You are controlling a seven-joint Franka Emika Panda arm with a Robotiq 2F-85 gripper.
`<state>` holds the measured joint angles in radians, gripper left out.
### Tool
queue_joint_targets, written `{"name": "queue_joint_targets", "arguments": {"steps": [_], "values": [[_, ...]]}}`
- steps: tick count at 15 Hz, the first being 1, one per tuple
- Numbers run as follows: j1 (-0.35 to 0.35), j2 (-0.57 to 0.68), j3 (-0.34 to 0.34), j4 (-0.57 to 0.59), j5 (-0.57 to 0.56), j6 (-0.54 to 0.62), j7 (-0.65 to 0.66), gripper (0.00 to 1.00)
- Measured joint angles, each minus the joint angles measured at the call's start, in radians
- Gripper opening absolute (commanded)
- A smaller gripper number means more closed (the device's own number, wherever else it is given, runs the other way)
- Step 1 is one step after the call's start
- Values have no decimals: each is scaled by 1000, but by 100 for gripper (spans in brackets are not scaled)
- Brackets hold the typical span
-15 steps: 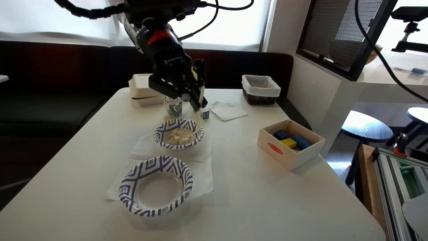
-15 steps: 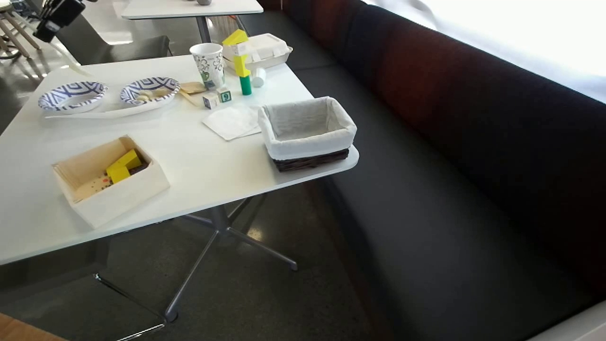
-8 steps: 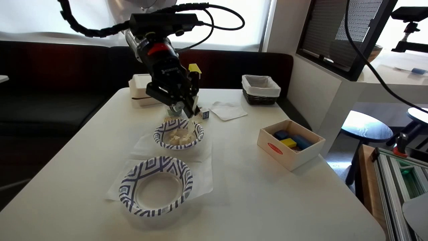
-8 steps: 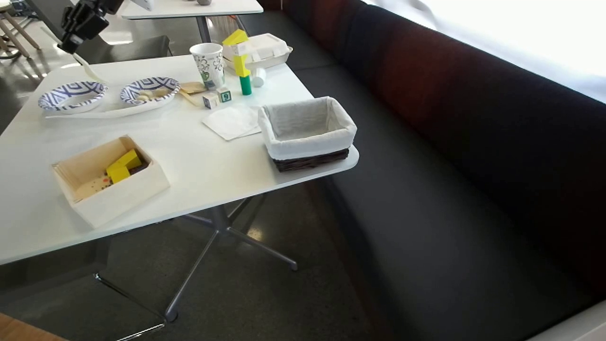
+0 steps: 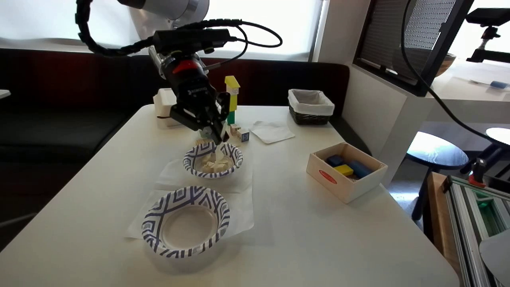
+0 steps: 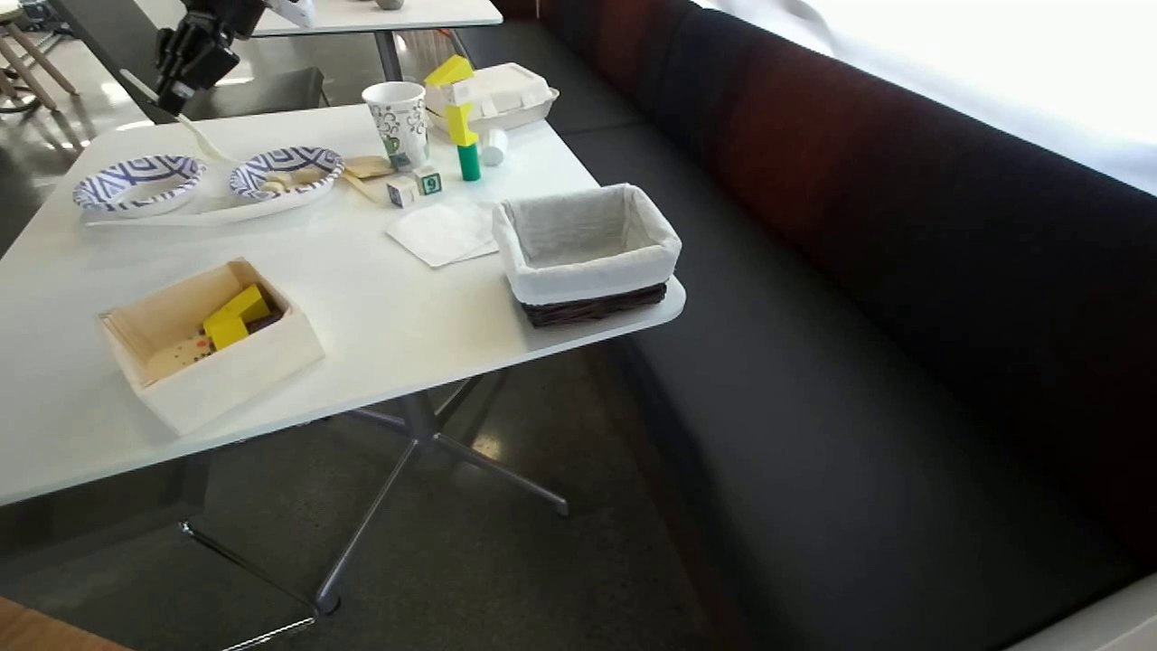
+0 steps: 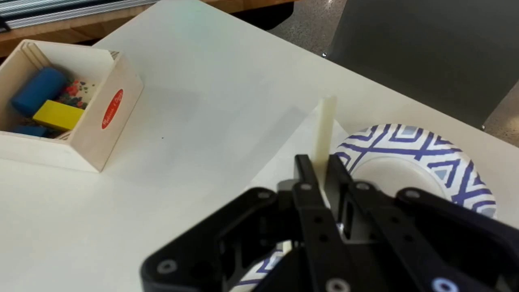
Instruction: Use the fork to place one white object from the right bowl to the bowl on the left.
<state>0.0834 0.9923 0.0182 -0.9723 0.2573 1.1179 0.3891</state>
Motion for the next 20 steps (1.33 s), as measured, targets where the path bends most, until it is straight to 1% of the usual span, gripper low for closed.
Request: {"name": "queue_joint_targets", "arguments": {"steps": [5,11,15,19,20], "values": [[0,51,-18,68,-5,2,5,3],[1,106,-21,134,-6,9,23,3],[1,131,-22,158,-6,52,24,3],[4,135,-22,172,-6,48,37,3],[5,133,-22,178,-5,34,44,12]]}}
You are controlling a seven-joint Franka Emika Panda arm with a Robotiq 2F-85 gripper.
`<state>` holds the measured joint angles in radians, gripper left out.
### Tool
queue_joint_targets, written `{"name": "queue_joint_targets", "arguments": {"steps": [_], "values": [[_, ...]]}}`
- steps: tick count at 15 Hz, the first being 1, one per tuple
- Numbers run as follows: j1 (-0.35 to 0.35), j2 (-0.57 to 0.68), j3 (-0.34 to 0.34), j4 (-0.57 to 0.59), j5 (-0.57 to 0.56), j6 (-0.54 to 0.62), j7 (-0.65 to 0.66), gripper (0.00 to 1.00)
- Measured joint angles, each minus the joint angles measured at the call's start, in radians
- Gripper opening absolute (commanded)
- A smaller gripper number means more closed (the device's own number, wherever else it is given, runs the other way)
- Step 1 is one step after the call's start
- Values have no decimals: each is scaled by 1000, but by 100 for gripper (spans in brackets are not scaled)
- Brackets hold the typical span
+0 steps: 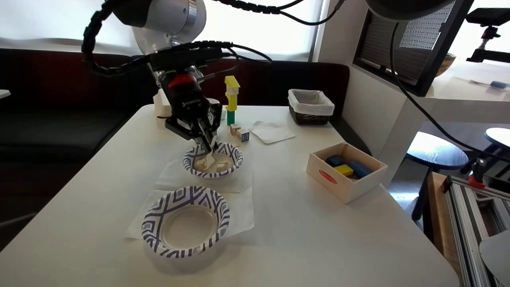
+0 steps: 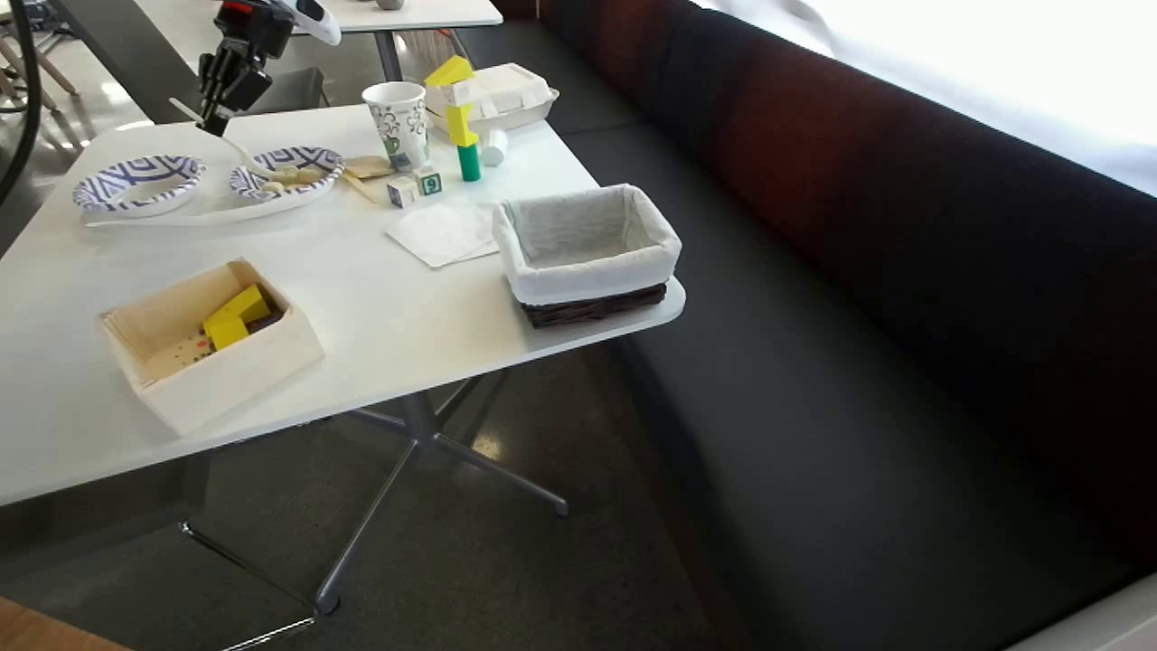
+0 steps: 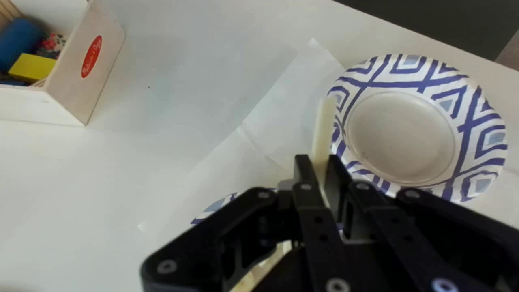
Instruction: Use the fork to place one white object from the right bowl to the bowl on the left.
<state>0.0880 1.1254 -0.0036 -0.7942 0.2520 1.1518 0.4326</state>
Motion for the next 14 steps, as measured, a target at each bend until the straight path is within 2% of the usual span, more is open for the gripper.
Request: {"name": "queue_joint_targets", "arguments": {"steps": [5,6,14], "values": [[-1,-3,0,1,0,-3,1,12],[-1,-3,0,1,0,-3,1,3],[8,-22,4,6,-1,-2,-2,3]]}}
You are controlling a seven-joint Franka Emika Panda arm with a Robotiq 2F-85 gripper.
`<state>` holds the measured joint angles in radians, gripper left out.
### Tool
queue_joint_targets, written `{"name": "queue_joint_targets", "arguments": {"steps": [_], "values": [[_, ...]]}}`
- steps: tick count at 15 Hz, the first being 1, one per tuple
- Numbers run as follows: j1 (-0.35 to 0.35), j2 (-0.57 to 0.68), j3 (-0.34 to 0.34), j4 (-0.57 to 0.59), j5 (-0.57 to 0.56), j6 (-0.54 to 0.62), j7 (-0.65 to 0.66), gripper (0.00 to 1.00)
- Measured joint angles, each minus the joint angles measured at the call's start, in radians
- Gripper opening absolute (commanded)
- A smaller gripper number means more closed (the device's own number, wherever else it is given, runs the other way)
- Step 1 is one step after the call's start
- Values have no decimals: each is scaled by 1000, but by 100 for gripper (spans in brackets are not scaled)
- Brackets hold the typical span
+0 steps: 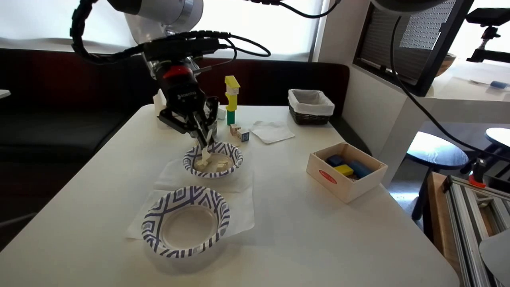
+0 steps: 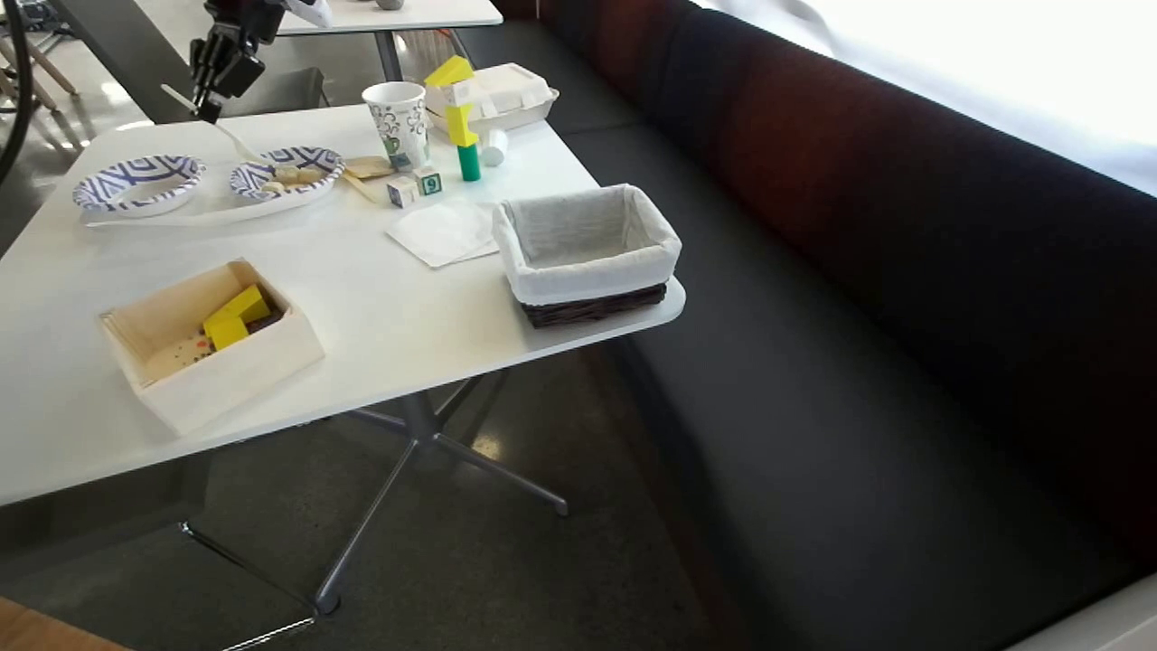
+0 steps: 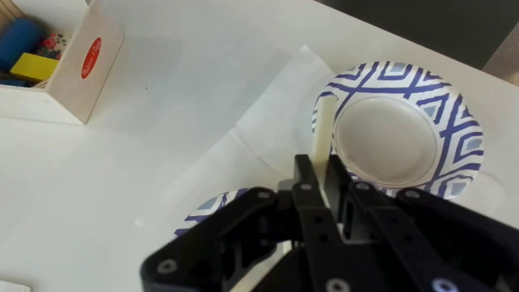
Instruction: Use the fork to place one white object from the right bowl to the bowl on the left.
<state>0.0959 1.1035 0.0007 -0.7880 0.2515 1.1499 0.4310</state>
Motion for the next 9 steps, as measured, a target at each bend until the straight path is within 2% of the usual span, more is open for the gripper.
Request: {"name": "queue_joint_targets", "arguments": {"steps": [9], "values": [[0,2,-3,5,-2,0,-5,3]]}}
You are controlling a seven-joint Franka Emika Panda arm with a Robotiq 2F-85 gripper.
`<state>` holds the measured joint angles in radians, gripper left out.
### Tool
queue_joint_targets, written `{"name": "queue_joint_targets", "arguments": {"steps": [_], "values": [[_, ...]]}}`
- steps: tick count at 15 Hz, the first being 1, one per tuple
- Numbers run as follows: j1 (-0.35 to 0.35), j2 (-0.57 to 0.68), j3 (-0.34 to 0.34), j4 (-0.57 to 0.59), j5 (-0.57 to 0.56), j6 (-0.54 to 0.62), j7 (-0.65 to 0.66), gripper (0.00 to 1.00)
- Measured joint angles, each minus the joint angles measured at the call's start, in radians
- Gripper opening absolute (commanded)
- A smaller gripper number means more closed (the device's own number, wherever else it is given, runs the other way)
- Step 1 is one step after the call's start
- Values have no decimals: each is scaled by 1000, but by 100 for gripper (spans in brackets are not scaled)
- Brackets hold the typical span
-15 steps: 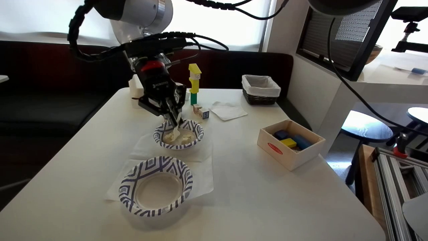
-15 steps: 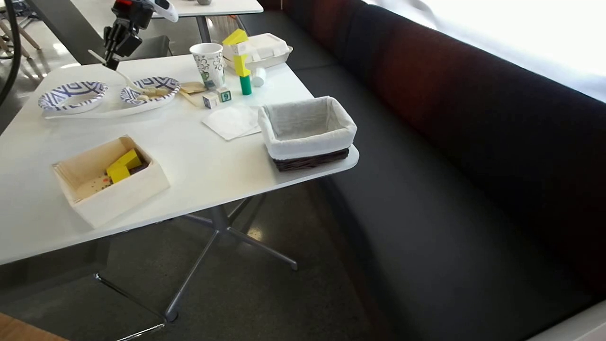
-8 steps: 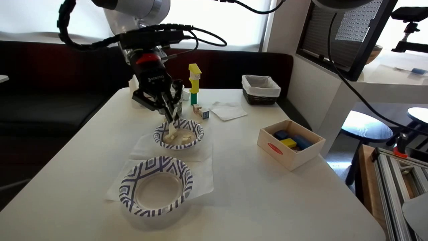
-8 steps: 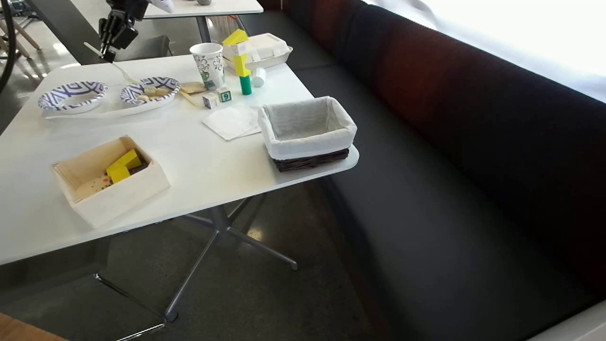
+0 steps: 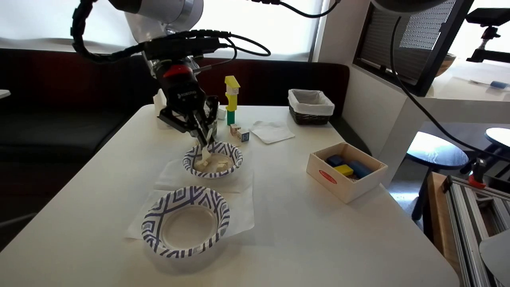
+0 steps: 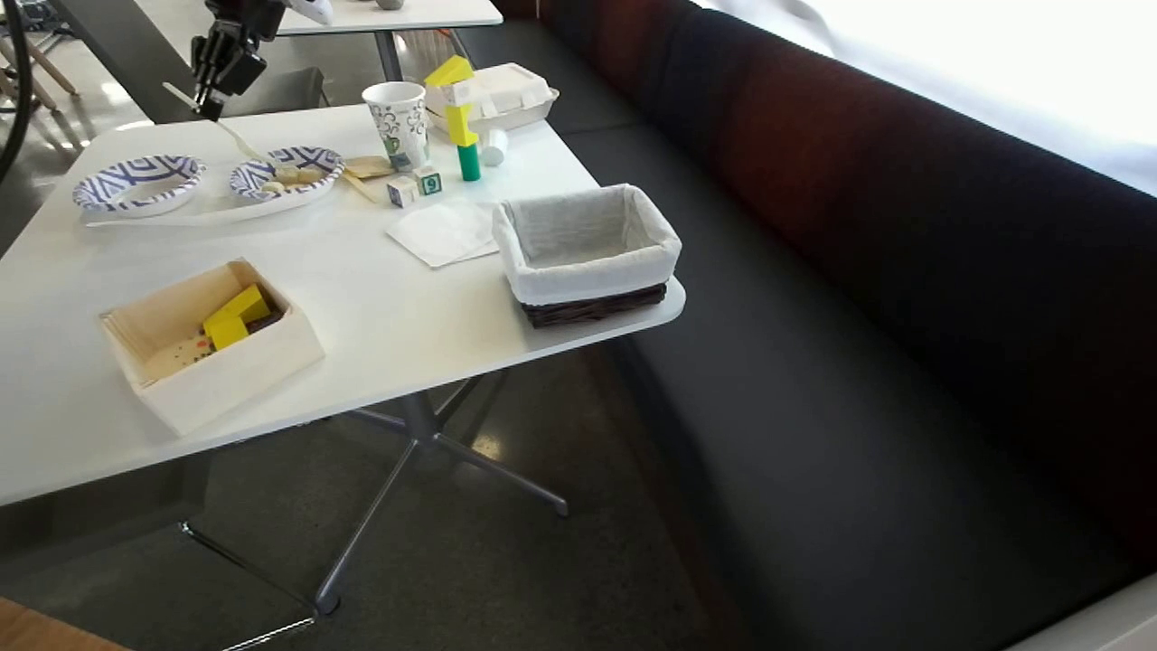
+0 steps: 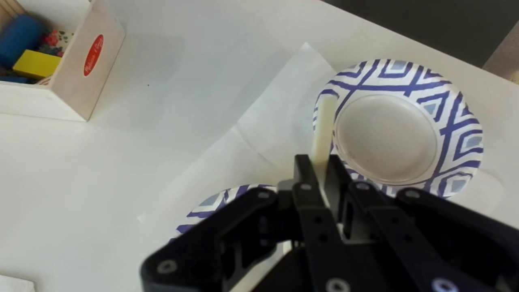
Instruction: Use the fork to place one white object from the right bowl to the bowl on the left.
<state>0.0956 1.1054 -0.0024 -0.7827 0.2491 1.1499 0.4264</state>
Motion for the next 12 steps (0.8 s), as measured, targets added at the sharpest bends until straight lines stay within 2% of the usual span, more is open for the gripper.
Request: {"name": "queue_joint_targets", "arguments": {"steps": [12], "values": [[-2,55,0,32,-8,1,-18,3]]}}
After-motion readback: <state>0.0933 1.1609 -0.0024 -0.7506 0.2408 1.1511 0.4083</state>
